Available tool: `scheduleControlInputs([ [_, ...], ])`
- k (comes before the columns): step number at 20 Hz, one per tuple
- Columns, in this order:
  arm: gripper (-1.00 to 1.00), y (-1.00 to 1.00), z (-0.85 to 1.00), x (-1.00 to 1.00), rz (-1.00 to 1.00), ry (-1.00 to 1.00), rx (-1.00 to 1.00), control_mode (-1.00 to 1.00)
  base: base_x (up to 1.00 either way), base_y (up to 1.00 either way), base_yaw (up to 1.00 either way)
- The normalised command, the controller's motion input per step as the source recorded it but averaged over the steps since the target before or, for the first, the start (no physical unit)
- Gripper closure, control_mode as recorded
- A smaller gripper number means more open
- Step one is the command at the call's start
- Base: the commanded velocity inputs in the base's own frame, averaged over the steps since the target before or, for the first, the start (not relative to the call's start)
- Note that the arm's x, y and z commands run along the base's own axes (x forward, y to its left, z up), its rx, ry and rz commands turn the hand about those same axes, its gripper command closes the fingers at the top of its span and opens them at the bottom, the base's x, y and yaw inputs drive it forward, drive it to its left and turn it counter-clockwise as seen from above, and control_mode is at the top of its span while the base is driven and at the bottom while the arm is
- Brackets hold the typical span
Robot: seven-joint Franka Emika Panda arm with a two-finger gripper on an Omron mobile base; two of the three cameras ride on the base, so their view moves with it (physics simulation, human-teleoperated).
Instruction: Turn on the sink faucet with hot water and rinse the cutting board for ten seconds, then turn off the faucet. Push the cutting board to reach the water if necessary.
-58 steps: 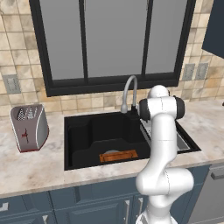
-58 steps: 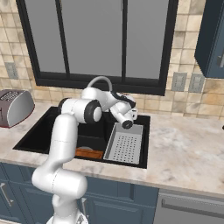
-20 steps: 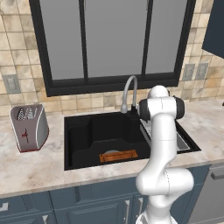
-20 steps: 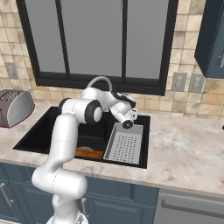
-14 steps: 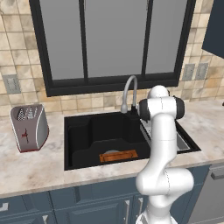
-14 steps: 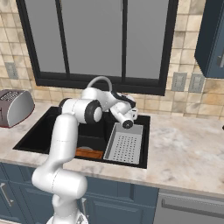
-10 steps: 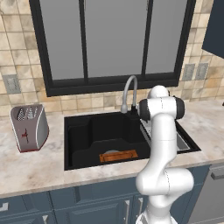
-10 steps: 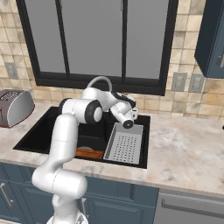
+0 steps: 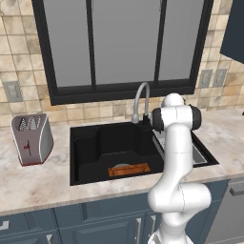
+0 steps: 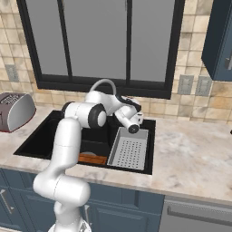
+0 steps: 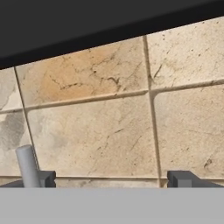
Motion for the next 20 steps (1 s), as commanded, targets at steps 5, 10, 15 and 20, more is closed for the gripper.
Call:
scheduleControlInputs([
  [5,-1.0,-0.58,0.0,-0.19,0.0,0.0,0.02,-1.0,0.0,0.0,0.0],
  [10,-1.0,-0.65,0.0,-0.23,0.0,0.0,0.03,-1.0,0.0,0.0,0.0],
  [15,-1.0,-0.72,0.0,-0.29,0.0,0.0,0.03,-1.0,0.0,0.0,0.0],
  [20,-1.0,-0.86,0.0,-0.32,0.0,0.0,0.04,-1.0,0.0,0.0,0.0],
])
